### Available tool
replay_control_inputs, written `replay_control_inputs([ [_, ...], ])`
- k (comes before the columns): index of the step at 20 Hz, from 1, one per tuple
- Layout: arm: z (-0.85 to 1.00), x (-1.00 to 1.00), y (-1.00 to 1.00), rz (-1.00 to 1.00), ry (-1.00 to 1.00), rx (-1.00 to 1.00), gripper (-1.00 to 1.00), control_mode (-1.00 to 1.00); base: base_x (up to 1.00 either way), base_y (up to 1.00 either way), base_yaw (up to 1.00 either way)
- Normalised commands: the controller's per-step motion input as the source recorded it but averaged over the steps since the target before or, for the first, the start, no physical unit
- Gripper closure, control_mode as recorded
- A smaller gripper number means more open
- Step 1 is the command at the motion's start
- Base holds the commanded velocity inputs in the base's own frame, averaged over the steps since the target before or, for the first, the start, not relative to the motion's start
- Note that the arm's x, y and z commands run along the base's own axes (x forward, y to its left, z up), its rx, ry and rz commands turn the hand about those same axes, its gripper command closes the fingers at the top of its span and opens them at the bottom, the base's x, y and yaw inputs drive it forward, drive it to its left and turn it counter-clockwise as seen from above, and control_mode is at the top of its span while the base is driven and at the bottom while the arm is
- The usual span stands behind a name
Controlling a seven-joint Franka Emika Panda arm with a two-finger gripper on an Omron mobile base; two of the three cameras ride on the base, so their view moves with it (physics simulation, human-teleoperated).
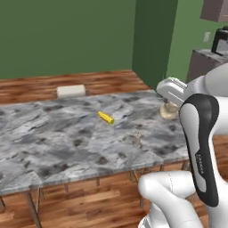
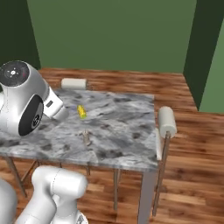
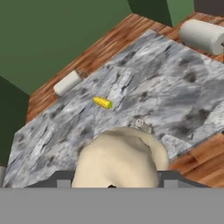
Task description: Pick the candle and candle from the dining table and place them in the open cabinet. Close the cabinet after placing the objects.
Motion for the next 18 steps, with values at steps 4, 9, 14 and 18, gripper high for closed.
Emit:
replay_control_inputs([
  [4,0.00,0.00,0.00,0.00,0.00,0.00,1.00,1.00,-0.48,-1.00,-0.16],
  [9,0.00,0.00,0.00,0.00,0.00,0.00,1.00,1.00,-0.20,-1.00,-0.16],
  [14,0.00,0.00,0.00,0.00,0.00,0.00,1.00,1.00,0.00,-1.00,-0.14],
  [18,0.00,0.00,0.00,0.00,0.00,0.00,1.00,1.00,0.00,-1.00,-0.13],
])
